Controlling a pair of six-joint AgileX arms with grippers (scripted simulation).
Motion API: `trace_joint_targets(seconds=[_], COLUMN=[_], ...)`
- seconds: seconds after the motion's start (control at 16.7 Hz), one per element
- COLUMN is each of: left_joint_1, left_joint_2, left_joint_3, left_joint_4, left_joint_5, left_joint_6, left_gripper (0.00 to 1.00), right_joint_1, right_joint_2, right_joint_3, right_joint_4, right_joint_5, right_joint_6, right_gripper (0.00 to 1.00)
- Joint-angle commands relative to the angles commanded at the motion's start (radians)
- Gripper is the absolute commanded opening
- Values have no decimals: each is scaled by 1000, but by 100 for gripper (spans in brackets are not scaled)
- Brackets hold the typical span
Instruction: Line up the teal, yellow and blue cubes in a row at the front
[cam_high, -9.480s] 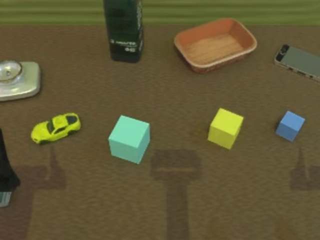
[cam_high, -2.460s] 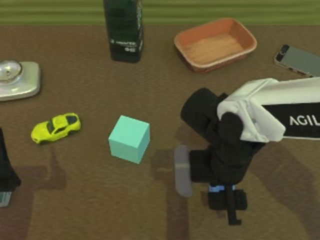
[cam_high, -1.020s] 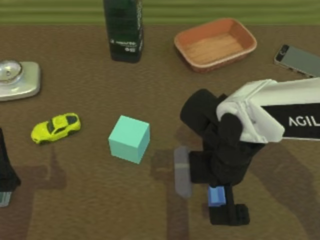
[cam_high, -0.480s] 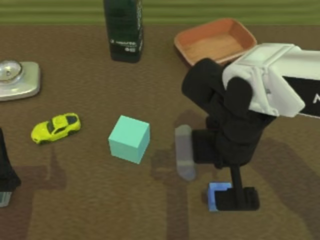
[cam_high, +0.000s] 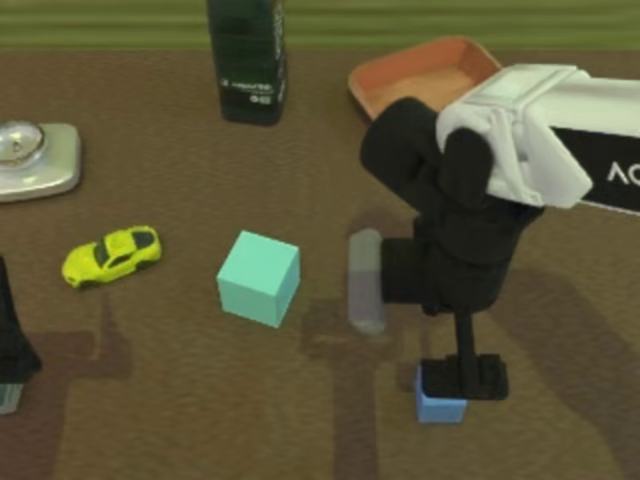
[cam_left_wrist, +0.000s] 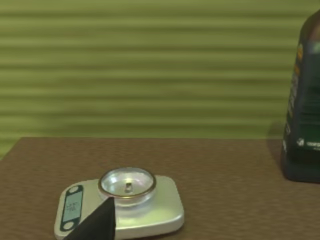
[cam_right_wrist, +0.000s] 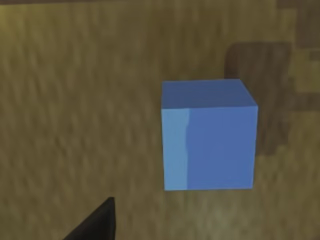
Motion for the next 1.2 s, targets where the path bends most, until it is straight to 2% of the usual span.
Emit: trace_joint_targets(seconds=[0.42, 0.6, 0.96, 1.2], left_joint_1=[0, 0, 0, 0], left_joint_2=[0, 0, 0, 0], left_joint_3=[0, 0, 0, 0], left_joint_4=[0, 0, 0, 0], left_joint_5=[0, 0, 0, 0], left_joint_6=[0, 0, 0, 0], left_gripper=[100, 100, 100, 100], right_joint_1=[-165, -224, -232, -235], right_joint_2=[276, 357, 371, 408], right_joint_3=[418, 529, 544, 468], right_joint_4=[-123, -157, -157, -48], right_joint_5=[11, 16, 16, 17], right_joint_6=[155, 210, 221, 224], right_gripper=[100, 100, 100, 100])
